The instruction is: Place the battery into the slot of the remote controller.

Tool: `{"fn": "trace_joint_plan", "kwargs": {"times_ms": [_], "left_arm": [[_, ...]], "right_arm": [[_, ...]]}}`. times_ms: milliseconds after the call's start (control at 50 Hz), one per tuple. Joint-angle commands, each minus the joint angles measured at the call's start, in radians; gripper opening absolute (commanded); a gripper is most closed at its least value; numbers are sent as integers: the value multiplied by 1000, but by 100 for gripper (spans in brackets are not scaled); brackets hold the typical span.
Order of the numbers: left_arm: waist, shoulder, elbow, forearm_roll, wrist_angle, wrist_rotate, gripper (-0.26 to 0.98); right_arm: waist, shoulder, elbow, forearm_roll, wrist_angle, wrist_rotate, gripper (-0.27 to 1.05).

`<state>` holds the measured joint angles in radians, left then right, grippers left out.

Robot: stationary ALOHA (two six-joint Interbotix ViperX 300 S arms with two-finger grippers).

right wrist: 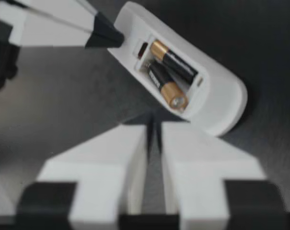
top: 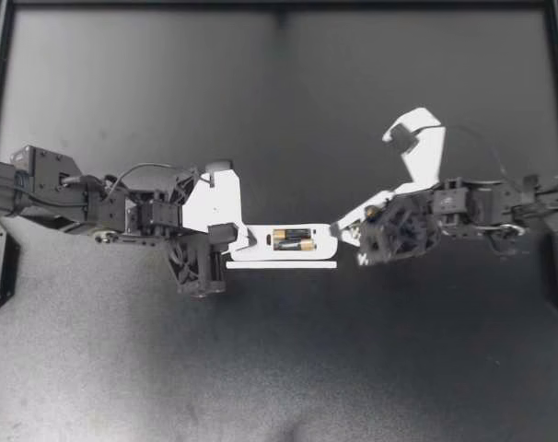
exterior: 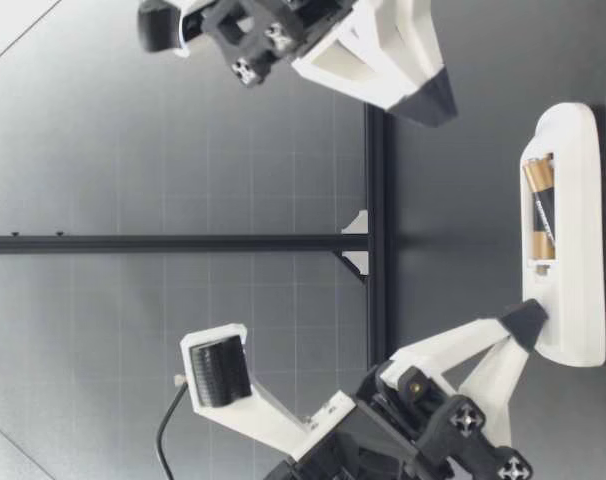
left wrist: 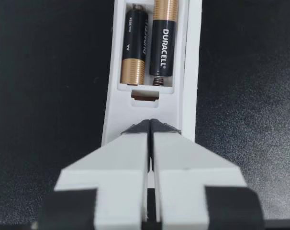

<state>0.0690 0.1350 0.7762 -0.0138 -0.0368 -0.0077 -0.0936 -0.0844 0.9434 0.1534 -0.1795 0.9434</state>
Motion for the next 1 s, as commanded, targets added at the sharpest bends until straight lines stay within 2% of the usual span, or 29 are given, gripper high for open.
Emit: {"fn": "trace_joint_plan", "kwargs": {"times_ms": [0,120,240,980], "left_arm": [[3,-14,-2,0,9,-3,-16],[3,-9,-2,-3,9,-3,-16],[3,-6,-2,-6,9,-3,-15],[2,-3,3,-8,8,-3,-16]], "right_arm": [[-6,-25,-9,3,0,94,3],[-6,2,-12,6,-2,273,-9],[-6,48,-8,-2,-11,359,-14],[-2,155,-94,-74,-20,360,-14]]}}
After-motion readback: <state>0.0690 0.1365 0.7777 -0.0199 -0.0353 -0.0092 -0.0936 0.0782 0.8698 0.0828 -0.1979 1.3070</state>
